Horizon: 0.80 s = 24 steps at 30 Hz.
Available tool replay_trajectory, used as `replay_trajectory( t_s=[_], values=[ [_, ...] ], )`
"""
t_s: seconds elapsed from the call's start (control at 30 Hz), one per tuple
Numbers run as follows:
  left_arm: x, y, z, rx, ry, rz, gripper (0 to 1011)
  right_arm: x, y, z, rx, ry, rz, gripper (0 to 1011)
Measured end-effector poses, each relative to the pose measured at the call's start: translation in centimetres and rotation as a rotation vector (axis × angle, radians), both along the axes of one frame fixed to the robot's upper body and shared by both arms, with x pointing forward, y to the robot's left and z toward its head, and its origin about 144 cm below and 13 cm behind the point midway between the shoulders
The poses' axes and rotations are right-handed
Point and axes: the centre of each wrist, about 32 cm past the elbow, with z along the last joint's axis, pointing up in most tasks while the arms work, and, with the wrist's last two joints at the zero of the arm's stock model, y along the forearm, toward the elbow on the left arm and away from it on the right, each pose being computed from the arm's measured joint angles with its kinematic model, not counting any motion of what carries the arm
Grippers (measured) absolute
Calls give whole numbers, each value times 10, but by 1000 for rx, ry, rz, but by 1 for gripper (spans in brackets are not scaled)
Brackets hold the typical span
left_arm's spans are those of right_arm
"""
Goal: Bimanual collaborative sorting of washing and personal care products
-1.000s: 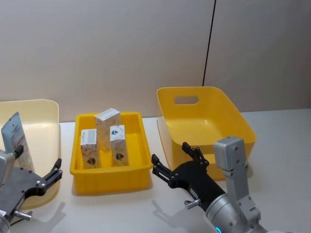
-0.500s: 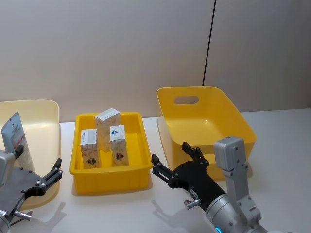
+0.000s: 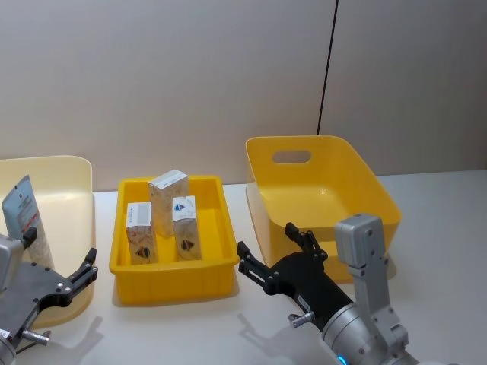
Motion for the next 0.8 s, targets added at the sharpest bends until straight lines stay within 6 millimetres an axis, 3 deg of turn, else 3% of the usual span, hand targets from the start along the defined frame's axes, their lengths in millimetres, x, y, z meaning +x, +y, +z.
replay_trajectory(
  t_s=[0.8],
  values=[
    [0,0,0,0,0,0,1003,0,0,0,0,0,0,1001]
  ],
)
